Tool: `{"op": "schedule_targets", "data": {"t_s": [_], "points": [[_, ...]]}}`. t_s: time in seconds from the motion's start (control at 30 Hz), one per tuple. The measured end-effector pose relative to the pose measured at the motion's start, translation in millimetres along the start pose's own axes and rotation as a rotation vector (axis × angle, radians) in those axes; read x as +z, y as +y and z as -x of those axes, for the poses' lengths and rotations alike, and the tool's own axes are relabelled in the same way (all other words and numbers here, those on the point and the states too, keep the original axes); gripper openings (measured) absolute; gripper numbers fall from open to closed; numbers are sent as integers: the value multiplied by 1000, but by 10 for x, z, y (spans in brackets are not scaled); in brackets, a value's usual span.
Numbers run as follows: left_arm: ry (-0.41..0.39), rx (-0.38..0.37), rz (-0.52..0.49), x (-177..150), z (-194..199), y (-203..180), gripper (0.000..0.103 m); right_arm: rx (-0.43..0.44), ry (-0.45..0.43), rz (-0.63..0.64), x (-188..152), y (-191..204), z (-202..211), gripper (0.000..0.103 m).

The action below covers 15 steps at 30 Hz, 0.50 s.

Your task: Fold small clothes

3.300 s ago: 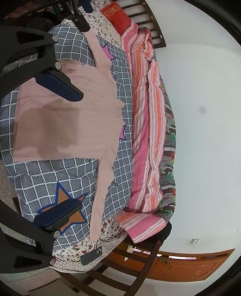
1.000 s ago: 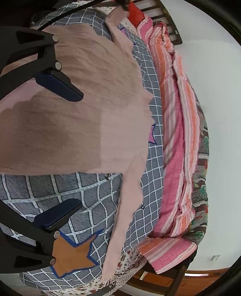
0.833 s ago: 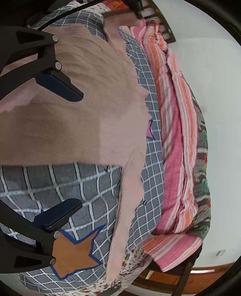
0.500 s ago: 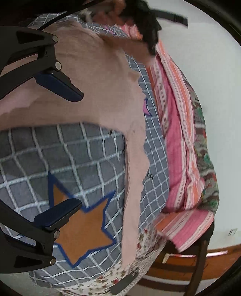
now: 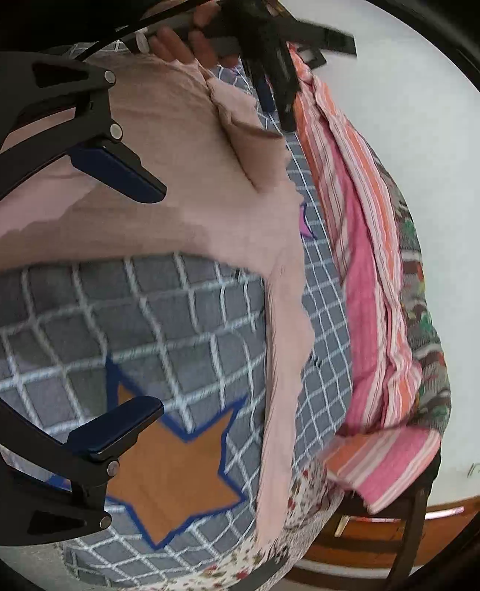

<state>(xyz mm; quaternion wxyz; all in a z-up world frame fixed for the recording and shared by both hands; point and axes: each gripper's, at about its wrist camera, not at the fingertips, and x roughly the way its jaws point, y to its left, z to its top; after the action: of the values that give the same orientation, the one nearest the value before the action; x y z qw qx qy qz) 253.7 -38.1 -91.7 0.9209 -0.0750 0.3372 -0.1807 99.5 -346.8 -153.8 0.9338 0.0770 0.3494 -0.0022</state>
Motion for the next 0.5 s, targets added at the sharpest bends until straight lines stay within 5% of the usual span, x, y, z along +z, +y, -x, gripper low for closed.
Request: {"op": "schedule_targets", "data": {"t_s": [0.23, 0.33, 0.4, 0.5], "points": [[25, 270, 103, -169, 199, 816, 77, 46, -4, 116, 284, 586, -245, 102], [53, 280, 158, -265, 125, 1097, 71, 69, 1, 170, 420, 882, -386, 89], [80, 276, 170, -304, 16, 1184, 62, 78, 17, 218, 487, 1090, -507, 64], [102, 265, 190, -340, -141, 1265, 51, 109, 42, 250, 555, 1318, -661, 64]]}}
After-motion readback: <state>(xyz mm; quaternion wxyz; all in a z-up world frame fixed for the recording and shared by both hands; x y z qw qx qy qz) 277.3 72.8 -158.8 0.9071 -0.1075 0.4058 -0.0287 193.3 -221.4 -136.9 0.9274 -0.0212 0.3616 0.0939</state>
